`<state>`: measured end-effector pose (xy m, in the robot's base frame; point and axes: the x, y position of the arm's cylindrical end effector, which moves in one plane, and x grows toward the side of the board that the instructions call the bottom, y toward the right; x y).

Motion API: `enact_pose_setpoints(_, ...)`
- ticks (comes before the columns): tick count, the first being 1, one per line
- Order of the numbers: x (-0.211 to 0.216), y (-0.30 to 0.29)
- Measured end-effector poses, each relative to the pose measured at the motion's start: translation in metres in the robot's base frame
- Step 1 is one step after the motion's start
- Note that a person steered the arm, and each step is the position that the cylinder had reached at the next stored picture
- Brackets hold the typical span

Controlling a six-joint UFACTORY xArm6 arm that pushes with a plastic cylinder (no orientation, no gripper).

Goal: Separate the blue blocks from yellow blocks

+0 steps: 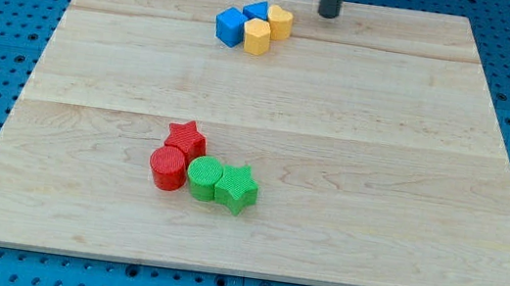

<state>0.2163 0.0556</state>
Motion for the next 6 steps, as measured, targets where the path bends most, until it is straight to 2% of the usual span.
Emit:
enact_pose_setpoints(3,0.079,-0.165)
enact_pose_setpoints(4,0.113,-0.183)
enact_pose_setpoints(5,0.109,-0.135)
enact_pose_setpoints(6,0.124,-0.147)
